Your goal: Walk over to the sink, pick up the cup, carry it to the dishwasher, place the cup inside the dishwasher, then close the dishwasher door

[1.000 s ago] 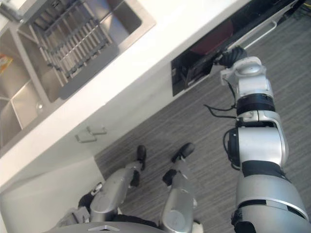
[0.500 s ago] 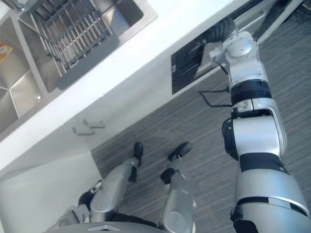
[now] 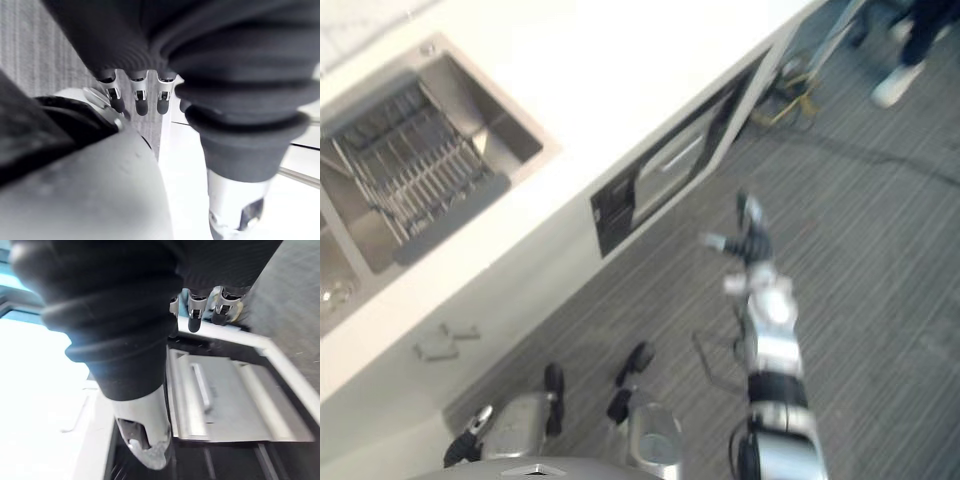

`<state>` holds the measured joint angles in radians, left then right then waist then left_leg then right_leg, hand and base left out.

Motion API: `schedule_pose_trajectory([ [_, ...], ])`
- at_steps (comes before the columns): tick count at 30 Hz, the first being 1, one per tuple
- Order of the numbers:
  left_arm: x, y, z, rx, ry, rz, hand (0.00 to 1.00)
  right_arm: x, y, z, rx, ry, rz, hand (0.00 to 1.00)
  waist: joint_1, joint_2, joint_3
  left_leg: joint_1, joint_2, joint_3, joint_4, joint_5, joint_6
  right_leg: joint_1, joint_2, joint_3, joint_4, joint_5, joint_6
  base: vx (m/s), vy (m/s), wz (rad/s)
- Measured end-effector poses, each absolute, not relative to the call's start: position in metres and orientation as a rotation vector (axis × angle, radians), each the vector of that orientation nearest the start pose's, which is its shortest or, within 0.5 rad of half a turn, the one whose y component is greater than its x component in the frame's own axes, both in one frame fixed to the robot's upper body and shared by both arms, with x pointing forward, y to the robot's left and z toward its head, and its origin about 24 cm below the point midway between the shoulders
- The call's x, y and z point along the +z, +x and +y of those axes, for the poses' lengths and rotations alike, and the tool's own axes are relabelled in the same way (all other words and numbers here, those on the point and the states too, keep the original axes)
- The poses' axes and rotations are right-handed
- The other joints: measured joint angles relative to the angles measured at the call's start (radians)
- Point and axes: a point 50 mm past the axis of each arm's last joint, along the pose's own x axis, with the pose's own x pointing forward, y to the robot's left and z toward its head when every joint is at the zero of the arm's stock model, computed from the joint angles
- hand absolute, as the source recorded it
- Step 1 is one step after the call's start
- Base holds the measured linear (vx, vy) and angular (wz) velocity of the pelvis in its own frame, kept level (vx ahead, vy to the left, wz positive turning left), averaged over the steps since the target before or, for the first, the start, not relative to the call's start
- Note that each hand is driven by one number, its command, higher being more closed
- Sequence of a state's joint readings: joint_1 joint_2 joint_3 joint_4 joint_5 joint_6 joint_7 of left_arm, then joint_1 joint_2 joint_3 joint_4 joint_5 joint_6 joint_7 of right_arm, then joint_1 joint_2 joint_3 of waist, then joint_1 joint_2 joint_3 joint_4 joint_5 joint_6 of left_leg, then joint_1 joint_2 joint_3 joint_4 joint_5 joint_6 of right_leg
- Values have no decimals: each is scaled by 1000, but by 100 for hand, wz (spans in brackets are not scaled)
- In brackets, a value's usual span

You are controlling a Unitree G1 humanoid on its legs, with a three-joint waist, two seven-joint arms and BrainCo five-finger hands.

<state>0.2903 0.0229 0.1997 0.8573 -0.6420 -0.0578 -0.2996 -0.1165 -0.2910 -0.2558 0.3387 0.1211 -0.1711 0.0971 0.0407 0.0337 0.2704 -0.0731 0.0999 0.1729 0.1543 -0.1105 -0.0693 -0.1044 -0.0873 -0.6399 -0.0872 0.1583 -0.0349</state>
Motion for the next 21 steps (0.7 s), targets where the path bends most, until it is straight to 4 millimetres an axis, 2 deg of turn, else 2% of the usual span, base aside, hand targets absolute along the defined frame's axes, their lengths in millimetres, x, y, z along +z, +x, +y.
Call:
schedule_pose_trajectory([
  [2, -153, 55, 195, 424, -715, 828, 0, -18, 235, -256, -161, -56, 207, 0, 0, -20, -58, 44, -1, 25, -3, -21, 5, 27, -1, 25, 0, -3, 10, 95, 215, -29],
  [3, -153, 56, 196, 427, -712, 824, 0, -30, 230, -253, -155, -37, 258, 0, -1, -22, -66, 53, -2, 28, -2, -26, 6, 36, -3, 27, 0, -4, 13, 79, 208, -13],
  [4, -153, 56, 196, 423, -694, 825, 0, -56, 215, -248, -149, 4, 369, 0, 0, -25, -84, 66, -5, 29, -4, -31, 9, 49, -7, 26, 0, -5, 20, 56, 163, 1],
  [5, -154, 56, 196, 421, -679, 833, 0, -79, 198, -245, -145, 31, 479, 0, 3, -24, -97, 84, -12, 28, -13, -33, 12, 63, -13, 25, 0, -6, 28, 57, 159, 6],
  [6, -155, 55, 195, 422, -674, 841, 0, -90, 189, -243, -147, 47, 534, 0, 5, -22, -100, 98, -16, 25, -23, -32, 14, 73, -16, 23, 0, -6, 32, 73, 153, 14],
  [8, -159, 55, 194, 413, -629, 884, 0, -126, 145, -239, -166, 86, 746, 0, 9, -11, -113, 140, -34, 3, -47, -30, 21, 116, -36, -2, 13, -11, 54, 87, 149, 30],
  [9, -159, 55, 194, 408, -620, 889, 0, -132, 137, -238, -181, 100, 781, 0, 9, -8, -115, 148, -38, -3, -53, -29, 24, 119, -44, -8, 27, -14, 57, 81, 176, 42],
  [10, -160, 54, 192, 399, -591, 910, 0, -142, 116, -238, -229, 141, 859, 0, 7, -3, -118, 162, -43, -14, -56, -32, 34, 113, -73, -16, 101, -35, 76, 67, 203, 27],
  [12, -163, 45, 192, 406, -530, 970, 0, -151, 95, -239, -302, 201, 943, 0, 6, 7, -126, 195, -50, -9, -65, -33, 47, 94, -114, -1, 214, -46, 89, 62, 228, 9],
  [13, -163, 45, 193, 406, -521, 976, 0, -151, 93, -239, -307, 205, 950, 0, 6, 6, -126, 199, -51, -9, -68, -32, 49, 93, -117, 1, 221, -46, 87, 21, 155, -3],
  [14, -164, 43, 194, 404, -485, 998, 0, -153, 87, -238, -327, 225, 973, 0, 5, -7, -135, 198, -59, -8, -70, -32, 54, 82, -116, 24, 234, -40, 77, -12, 105, -6],
  [16, -163, 41, 204, 407, -422, 1032, 0, -158, 81, -228, -365, 279, 1002, 0, 4, -21, -146, 180, -57, -28, -63, -34, 67, 87, -70, 165, 193, -40, 90, -17, 48, 7],
  [17, -163, 42, 208, 409, -410, 1044, 0, -160, 80, -225, -373, 296, 1009, 0, -1, -37, -153, 171, -57, -40, -62, -33, 68, 97, -53, 202, 169, -47, 99, 24, -40, 47],
  [18, -163, 46, 217, 396, -382, 1075, 0, -164, 71, -217, -390, 330, 1047, 0, -4, -74, -155, 157, -68, -72, -65, -23, 63, 132, -38, 253, 102, -47, 98, 41, -49, 50],
  [20, -164, 47, 220, 384, -364, 1111, 0, -167, 62, -211, -404, 352, 1091, 0, -3, -88, -157, 159, -73, -95, -70, -14, 57, 153, -36, 272, 81, -62, 82, 37, -44, 45],
  [21, -165, 47, 219, 379, -356, 1122, 0, -168, 59, -212, -410, 364, 1110, 0, -1, -84, -159, 164, -74, -104, -75, -7, 53, 159, -37, 269, 80, -74, 83, 30, -51, 28],
])
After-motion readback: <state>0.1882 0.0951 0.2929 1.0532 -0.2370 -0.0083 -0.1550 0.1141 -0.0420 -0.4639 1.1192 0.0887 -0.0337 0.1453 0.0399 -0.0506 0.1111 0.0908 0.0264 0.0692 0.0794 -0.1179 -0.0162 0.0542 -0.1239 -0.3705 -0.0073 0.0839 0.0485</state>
